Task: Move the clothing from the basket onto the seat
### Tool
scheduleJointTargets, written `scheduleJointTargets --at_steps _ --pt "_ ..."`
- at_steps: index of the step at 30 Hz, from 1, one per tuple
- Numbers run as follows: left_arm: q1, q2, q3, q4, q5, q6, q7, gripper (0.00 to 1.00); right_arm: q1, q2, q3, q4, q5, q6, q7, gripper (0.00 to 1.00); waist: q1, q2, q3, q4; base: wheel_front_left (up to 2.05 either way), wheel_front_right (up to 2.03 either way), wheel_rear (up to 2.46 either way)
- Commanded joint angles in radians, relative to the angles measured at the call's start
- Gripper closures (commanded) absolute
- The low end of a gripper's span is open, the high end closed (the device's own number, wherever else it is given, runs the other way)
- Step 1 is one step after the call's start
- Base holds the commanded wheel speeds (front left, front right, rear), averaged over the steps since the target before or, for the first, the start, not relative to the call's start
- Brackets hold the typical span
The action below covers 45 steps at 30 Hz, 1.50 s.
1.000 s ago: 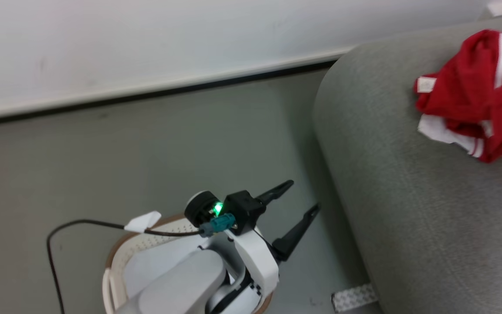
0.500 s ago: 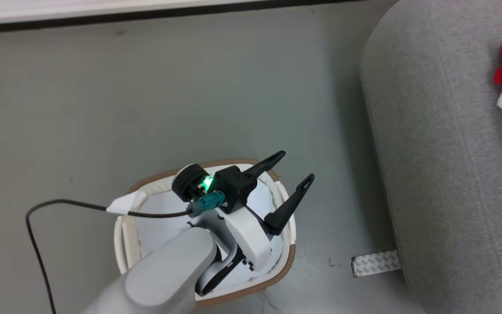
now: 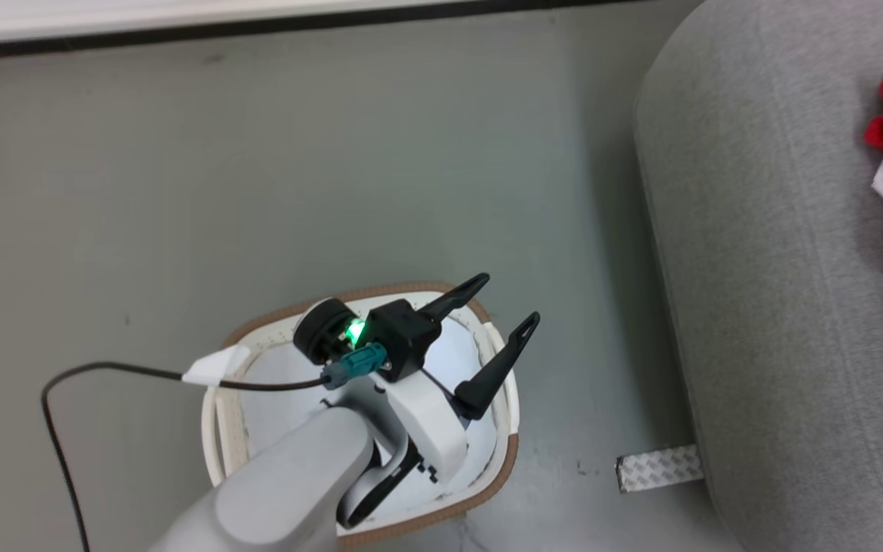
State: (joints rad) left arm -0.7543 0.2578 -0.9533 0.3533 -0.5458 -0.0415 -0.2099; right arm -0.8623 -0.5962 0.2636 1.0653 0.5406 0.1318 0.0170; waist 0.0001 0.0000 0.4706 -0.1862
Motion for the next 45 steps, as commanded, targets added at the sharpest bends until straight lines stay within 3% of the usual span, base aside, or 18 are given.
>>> scheduleJointTargets --at_steps 1,7,16,22,24,33,39,45 --pt "0.018 0.003 -0.001 0.008 -0.01 0.004 -0.006 0.0 -0.01 0.002 0.015 0.008 0.006 -0.002 0.002 0.0 -0.0001 0.0 -0.037 -0.016 0.0 0.0 0.0" --pt "0.079 0.008 0.008 0.032 -0.039 0.013 -0.024 0.0 0.028 -0.006 0.12 -0.007 0.017 -0.002 0.039 0.0 -0.0001 0.0 -0.165 -0.04 0.0 0.0 0.0" --pt "0.185 0.017 0.064 0.04 -0.095 0.051 -0.046 0.0 0.113 -0.095 0.266 -0.15 0.083 -0.002 0.084 0.0 -0.0001 0.0 -0.378 -0.012 0.0 0.0 0.0" --pt "0.257 0.049 0.125 0.029 -0.125 0.078 -0.054 0.0 0.18 -0.152 0.296 -0.337 0.126 -0.002 0.013 0.0 -0.0001 0.0 -0.485 0.034 0.0 0.0 0.0" --pt "0.274 0.066 0.152 0.022 -0.132 0.096 -0.054 0.0 0.188 -0.156 0.265 -0.401 0.117 -0.002 -0.05 0.0 -0.0001 0.0 -0.5 0.051 0.0 0.0 0.0" --pt "0.385 0.117 0.33 -0.045 -0.14 0.167 -0.054 0.0 0.371 -0.068 0.072 -0.606 0.014 -0.002 -0.226 0.0 -0.0001 0.0 -0.534 0.117 0.0 0.0 0.0" --pt "0.475 0.088 0.469 -0.094 -0.091 0.183 -0.054 0.0 0.593 0.116 -0.127 -0.743 -0.128 -0.002 -0.273 0.0 -0.0001 0.0 -0.537 0.15 0.0 0.0 0.0" --pt "0.601 0.027 0.63 -0.148 0.007 0.18 -0.054 0.0 0.767 0.281 -0.171 -0.833 -0.199 -0.002 -0.28 0.0 -0.0001 0.0 -0.533 0.149 0.0 0.0 0.0"
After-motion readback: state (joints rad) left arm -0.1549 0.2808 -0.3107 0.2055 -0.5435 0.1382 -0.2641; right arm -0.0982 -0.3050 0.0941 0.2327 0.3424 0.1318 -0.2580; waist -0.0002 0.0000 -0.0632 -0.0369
